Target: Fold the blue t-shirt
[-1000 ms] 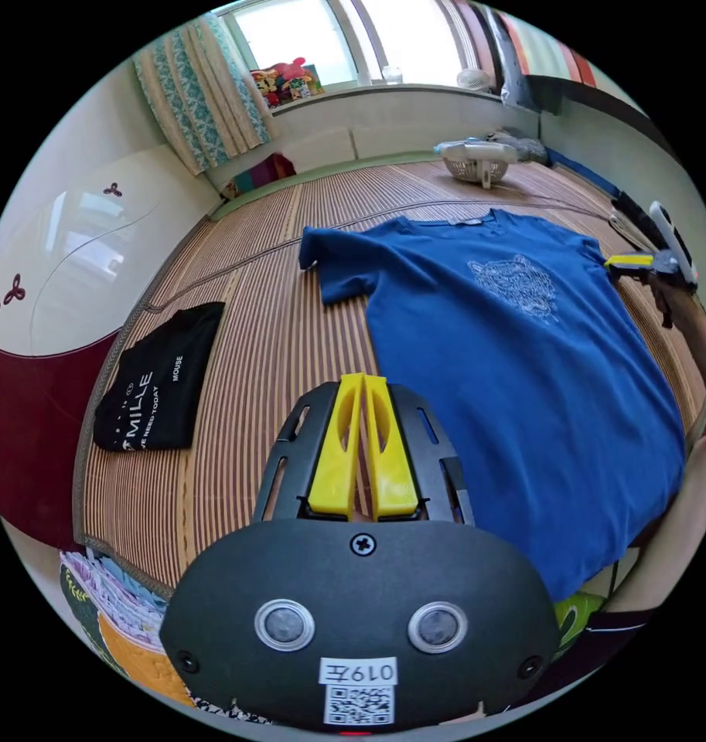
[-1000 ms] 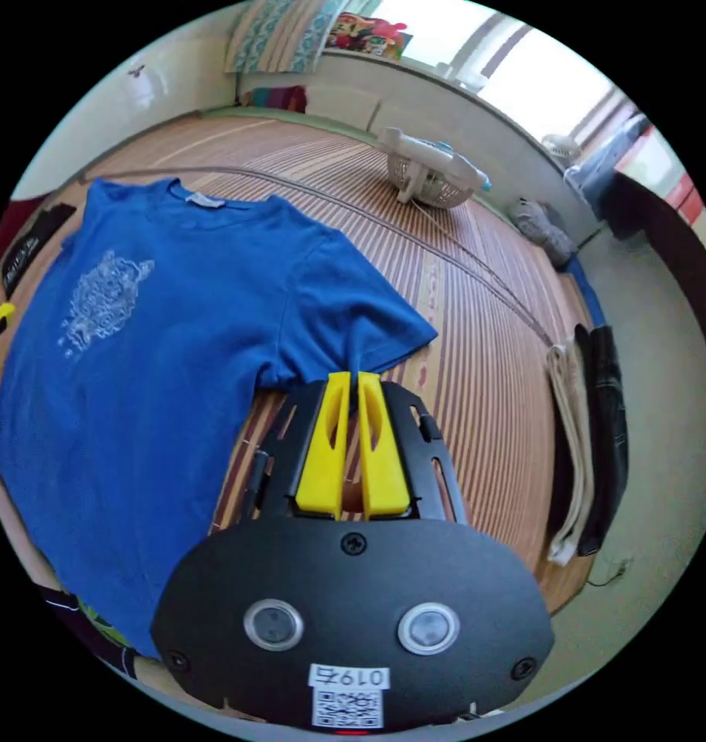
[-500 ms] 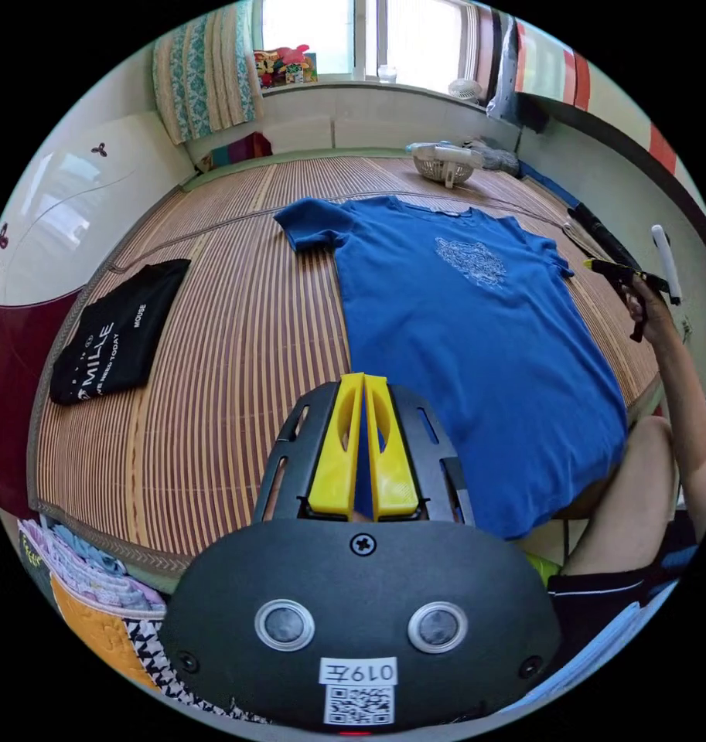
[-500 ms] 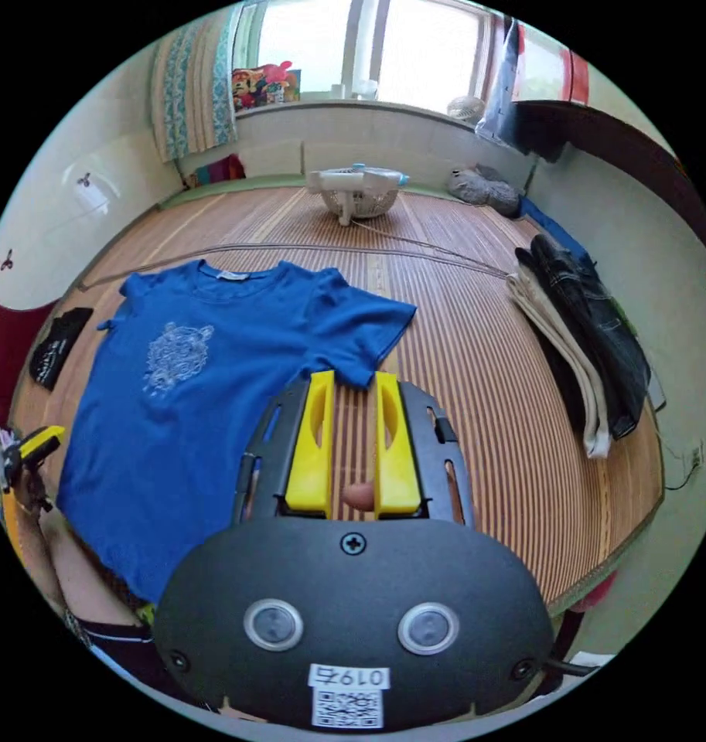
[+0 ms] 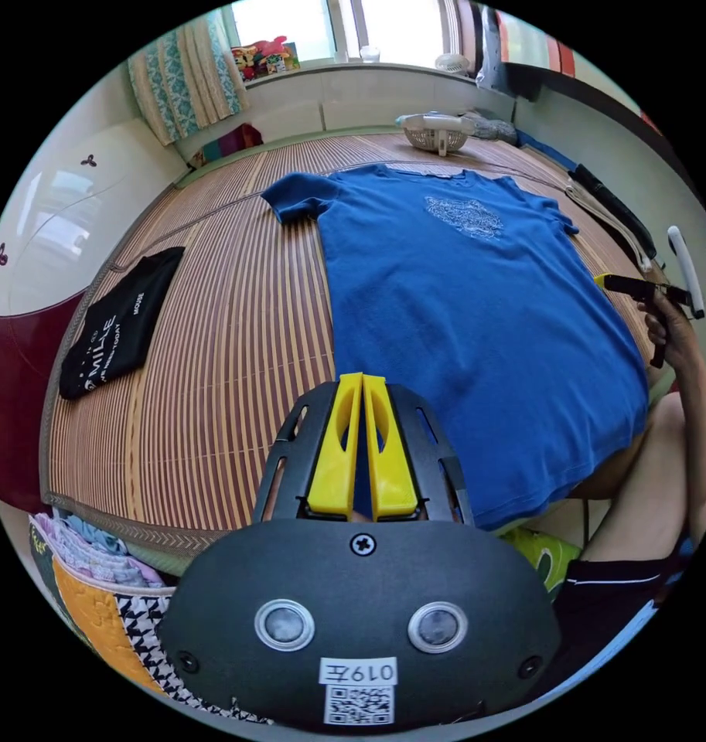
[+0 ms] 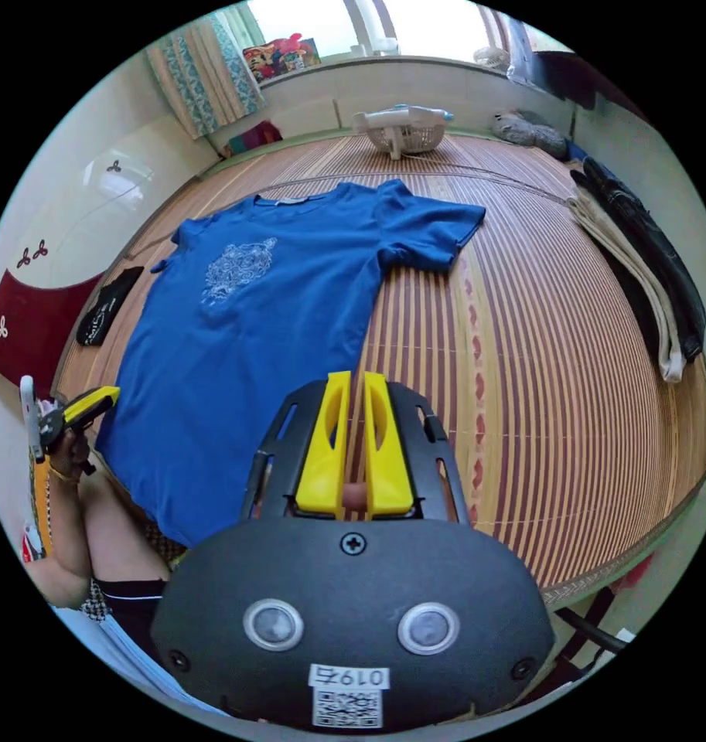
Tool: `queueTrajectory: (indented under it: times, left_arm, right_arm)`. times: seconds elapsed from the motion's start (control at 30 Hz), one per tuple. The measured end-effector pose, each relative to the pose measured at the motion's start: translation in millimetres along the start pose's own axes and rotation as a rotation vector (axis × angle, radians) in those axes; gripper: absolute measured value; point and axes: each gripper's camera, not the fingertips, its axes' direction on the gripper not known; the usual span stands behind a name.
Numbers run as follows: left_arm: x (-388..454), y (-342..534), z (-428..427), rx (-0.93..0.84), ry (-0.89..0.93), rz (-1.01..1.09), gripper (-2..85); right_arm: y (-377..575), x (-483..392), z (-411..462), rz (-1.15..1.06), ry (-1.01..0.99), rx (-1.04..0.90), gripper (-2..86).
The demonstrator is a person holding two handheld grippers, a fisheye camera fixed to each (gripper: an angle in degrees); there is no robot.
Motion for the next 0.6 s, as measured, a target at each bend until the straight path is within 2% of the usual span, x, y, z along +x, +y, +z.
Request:
queueTrajectory:
  times: [0.1,0.23,0.3,0.37,0.4,0.47,0.6]
  left_arm:
    - [0.4,1.6,-1.3,-0.001,-0.019,-0.001,1.0]
    - [0.7,7.7,-7.2,0.0,-0.025,-0.012,0.9]
    - [-1.6,11.5,-11.6,-0.003,-0.034,-0.021,0.9]
    - [-12.8,20.4,-22.2,0.014,-0.011,-0.066,0.8]
    - [-16.1,23.6,-25.7,0.026,0.001,-0.076,0.8]
    - [-30.1,36.4,-36.7,0.062,0.041,-0.111,0.8]
    - [-44.9,45.4,-31.9,0.034,0.081,-0.124,0.9]
  right_arm:
    - [-3.4,-10.0,-0.7,-0.114,0.077,-0.005,-0.4]
    - [-9.9,20.6,-11.8,-0.046,0.083,-0.002,-0.6]
    - [-11.2,38.1,-25.1,-0.013,-0.019,0.039,-0.3]
    - [-12.9,52.5,-34.1,0.025,-0.217,0.053,2.2]
    - [-13.2,52.7,-32.7,0.027,-0.24,0.048,3.6]
    - [-17.6,45.5,-21.7,0.029,-0.225,0.011,6.9]
    - [-30.1,27.9,-12.8,0.008,-0.136,-0.015,5.5]
